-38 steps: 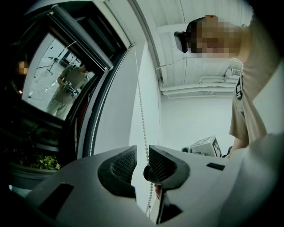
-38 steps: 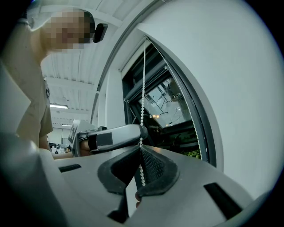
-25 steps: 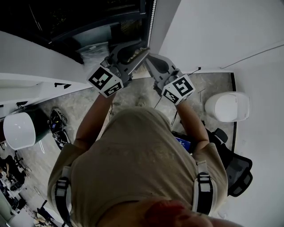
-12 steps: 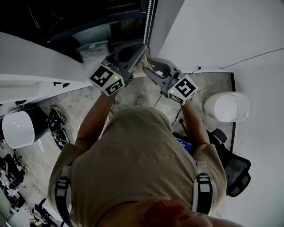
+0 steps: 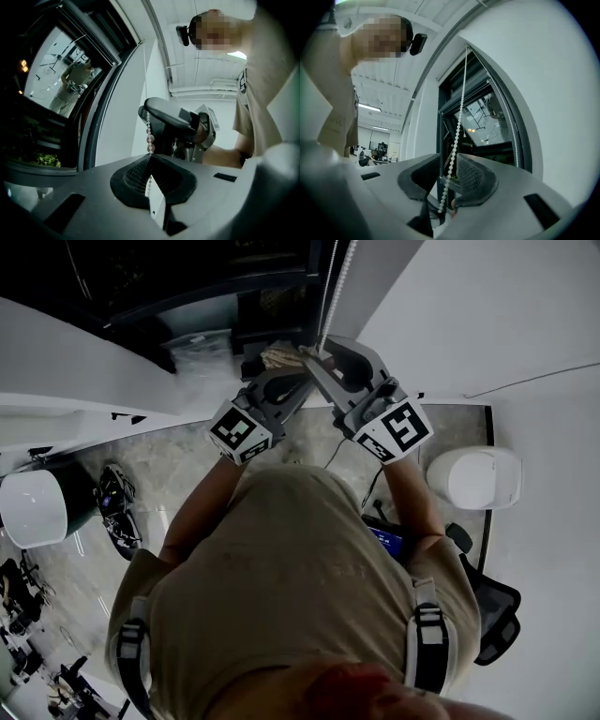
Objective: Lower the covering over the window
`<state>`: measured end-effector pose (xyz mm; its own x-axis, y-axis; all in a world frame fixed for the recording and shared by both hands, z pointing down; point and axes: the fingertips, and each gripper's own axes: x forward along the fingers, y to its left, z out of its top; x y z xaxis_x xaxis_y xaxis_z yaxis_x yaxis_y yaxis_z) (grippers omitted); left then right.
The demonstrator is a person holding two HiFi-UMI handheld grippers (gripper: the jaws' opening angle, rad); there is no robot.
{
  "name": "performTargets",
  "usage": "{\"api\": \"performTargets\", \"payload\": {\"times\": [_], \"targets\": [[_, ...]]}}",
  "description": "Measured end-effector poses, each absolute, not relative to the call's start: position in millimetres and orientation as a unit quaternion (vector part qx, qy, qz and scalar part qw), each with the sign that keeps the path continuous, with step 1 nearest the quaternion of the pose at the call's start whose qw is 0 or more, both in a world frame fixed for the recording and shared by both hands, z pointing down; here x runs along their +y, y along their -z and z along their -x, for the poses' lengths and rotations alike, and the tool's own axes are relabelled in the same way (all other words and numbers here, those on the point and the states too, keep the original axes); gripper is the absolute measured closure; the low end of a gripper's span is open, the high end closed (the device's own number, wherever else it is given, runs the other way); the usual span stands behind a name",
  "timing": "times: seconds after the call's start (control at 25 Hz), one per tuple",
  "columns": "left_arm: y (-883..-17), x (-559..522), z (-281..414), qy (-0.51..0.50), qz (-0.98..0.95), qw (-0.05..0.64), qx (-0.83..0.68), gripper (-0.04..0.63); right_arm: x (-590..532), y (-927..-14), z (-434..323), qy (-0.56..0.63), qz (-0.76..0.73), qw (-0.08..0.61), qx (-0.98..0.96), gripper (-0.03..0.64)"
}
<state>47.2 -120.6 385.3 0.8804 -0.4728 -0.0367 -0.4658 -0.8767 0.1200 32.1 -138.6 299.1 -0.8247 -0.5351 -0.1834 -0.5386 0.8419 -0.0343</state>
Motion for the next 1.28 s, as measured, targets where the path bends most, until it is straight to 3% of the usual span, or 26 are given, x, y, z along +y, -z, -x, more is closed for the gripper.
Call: {"api": "performTargets", "payload": {"times": [0.08, 0.32, 0.36, 0.4, 0.48, 0.72, 0.76, 0.92, 1.04, 1.12, 1.28], "targets": [[-382, -114, -50, 0.034, -0.971, 0.052, -0.232, 0.575, -144, -300, -33, -0.010, 0.292, 0.083, 0.953, 0.577], [-365, -97, -46, 0.048, -0.984, 0.002, -0.171, 0.575, -148, -305, -39, 0.020, 0.298, 0.095, 0.950, 0.601], [-362, -100, -39, 0.051, -0.983, -0.011, -0.175, 0.519, -150, -317, -43, 0.024, 0.307, 0.085, 0.948, 0.601], [-357, -108, -29, 0.057, -0.980, -0.021, -0.188, 0.423, -152, -334, -46, 0.036, 0.311, 0.070, 0.947, 0.601], [-334, -131, -15, 0.080, -0.973, -0.041, -0.211, 0.413, -152, -366, -45, 0.074, 0.303, 0.045, 0.949, 0.601], [-274, -160, -49, 0.097, -0.979, 0.006, -0.180, 0.435, -137, -395, -20, 0.092, 0.278, 0.029, 0.956, 0.601], [-275, -159, -55, 0.086, -0.981, 0.000, -0.176, 0.568, -137, -396, -19, 0.091, 0.280, 0.027, 0.955, 0.601], [-277, -158, -50, 0.096, -0.976, -0.013, -0.194, 0.570, -131, -392, -26, 0.052, 0.261, 0.044, 0.963, 0.600], [-287, -163, -37, 0.088, -0.970, -0.022, -0.227, 0.571, -136, -377, -64, 0.050, 0.284, 0.118, 0.950, 0.485], [-307, -163, -34, 0.065, -0.970, -0.017, -0.232, 0.571, -144, -355, -82, 0.053, 0.303, 0.153, 0.939, 0.483], [-360, -142, -48, 0.021, -0.976, 0.012, -0.217, 0.571, -141, -313, -66, -0.002, 0.293, 0.139, 0.946, 0.483]]}}
